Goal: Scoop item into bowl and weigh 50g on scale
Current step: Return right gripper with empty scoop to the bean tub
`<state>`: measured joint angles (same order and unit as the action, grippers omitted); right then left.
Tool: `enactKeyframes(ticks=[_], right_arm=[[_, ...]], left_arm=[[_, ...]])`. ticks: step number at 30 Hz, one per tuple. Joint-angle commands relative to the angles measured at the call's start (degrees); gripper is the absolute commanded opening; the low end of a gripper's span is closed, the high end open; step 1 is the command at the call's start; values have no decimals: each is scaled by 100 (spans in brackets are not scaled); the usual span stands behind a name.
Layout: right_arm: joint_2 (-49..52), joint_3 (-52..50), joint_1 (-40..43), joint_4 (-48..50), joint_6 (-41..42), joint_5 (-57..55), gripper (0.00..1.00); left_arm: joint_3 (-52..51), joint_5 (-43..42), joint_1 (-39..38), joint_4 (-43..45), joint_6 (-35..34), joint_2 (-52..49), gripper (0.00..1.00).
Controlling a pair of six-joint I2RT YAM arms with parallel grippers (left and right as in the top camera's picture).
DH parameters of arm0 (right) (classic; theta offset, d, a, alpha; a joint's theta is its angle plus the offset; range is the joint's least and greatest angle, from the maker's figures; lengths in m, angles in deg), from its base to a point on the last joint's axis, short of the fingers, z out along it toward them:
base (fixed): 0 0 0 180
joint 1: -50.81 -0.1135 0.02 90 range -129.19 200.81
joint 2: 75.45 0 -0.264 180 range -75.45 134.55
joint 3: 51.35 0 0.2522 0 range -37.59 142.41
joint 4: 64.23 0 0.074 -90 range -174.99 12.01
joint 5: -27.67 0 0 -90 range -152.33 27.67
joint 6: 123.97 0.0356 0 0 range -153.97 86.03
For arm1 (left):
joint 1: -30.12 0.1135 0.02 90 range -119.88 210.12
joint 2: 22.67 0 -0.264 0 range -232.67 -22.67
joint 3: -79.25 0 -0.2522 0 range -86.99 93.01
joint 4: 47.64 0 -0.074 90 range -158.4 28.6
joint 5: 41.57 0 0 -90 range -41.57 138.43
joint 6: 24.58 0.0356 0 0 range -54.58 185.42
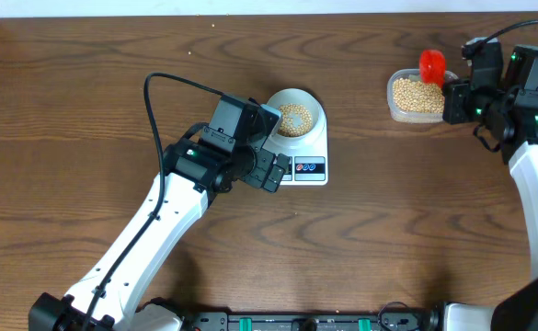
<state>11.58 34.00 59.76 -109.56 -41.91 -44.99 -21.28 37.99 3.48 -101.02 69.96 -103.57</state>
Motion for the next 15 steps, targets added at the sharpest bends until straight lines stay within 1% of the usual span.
enactKeyframes(ticks=[1, 10, 15], right_arm=[[361, 50, 22, -63, -4, -358, 1], [1021, 50, 17, -85, 44, -507, 1], [1180, 50, 17, -76, 216, 42, 1]], left_arm=[[-13, -50, 26, -7, 39, -44, 100], [-13, -50, 26, -7, 39, -44, 100], [-13, -50, 26, -7, 39, -44, 100]])
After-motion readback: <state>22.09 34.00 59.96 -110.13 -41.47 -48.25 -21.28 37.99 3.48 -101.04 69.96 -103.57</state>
